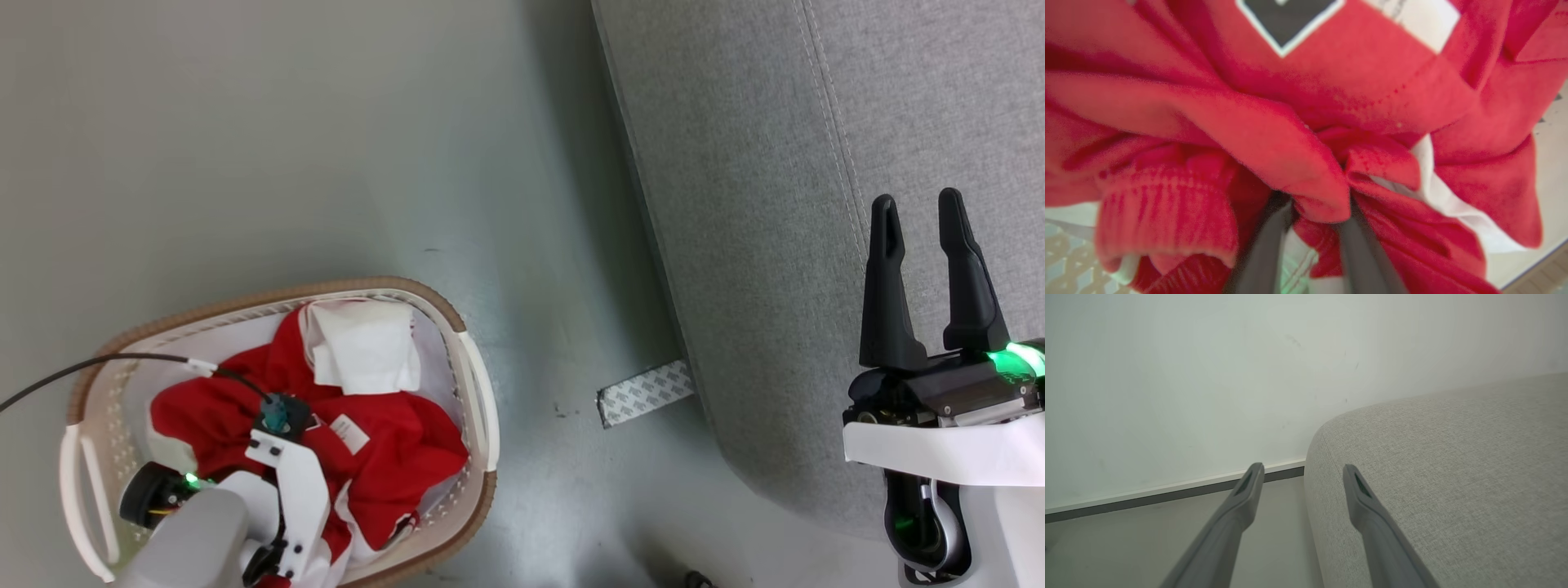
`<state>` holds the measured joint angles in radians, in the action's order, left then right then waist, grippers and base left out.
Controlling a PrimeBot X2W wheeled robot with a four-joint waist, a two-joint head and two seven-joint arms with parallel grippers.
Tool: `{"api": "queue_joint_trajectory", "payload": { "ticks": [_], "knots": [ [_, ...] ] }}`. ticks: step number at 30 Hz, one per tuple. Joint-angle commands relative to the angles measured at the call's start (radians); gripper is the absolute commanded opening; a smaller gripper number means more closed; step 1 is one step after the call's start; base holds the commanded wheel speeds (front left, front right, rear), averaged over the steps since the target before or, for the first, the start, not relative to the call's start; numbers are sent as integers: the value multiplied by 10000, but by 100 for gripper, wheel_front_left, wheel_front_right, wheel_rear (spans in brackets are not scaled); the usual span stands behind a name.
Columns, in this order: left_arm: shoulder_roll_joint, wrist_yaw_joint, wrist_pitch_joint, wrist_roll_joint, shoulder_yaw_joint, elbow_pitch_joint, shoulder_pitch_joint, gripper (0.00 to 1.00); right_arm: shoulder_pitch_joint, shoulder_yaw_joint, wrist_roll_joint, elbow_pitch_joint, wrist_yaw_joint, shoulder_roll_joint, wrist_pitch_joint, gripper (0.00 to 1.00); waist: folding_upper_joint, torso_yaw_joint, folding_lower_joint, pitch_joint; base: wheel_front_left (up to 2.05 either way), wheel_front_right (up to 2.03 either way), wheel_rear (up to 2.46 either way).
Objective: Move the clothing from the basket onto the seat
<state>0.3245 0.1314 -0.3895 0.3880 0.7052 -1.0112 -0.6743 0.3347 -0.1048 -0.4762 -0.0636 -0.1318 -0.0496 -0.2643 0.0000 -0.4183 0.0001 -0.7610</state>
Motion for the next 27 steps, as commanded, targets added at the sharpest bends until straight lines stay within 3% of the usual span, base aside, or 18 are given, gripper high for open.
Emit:
{"api": "queue_joint_trajectory", "payload": {
  "ticks": [1, 7, 15, 21, 27],
  "knots": [
    [-42, -17, 232, 160, 37, -89, 0, 0, 145, 16, 53, 46, 21, -15, -3, 100, 0, 81, -1, 133, 0, 0, 0],
    [-434, -17, 1095, 644, 126, -284, 249, 0, 74, 53, 316, 173, 21, -20, -3, 100, 0, 485, -1, 1024, 0, 0, 0],
    [-1111, -16, 2697, 1651, 683, 92, 1046, 0, -305, -47, 933, 594, 21, -23, -2, 100, 0, 1465, -1, 3228, 0, 0, 0],
    [-1337, -16, 3844, 2492, 1112, 675, 1619, 0, -754, -95, 1359, 947, 21, -25, -2, 100, 0, 2336, -1, 4763, 0, 0, 0],
    [-1222, -16, 4761, 3220, 1345, 1407, 2069, 0, -1132, -189, 627, 1164, 21, -28, -2, 100, 0, 2901, -1, 5870, 0, 0, 0]
  ]
}}
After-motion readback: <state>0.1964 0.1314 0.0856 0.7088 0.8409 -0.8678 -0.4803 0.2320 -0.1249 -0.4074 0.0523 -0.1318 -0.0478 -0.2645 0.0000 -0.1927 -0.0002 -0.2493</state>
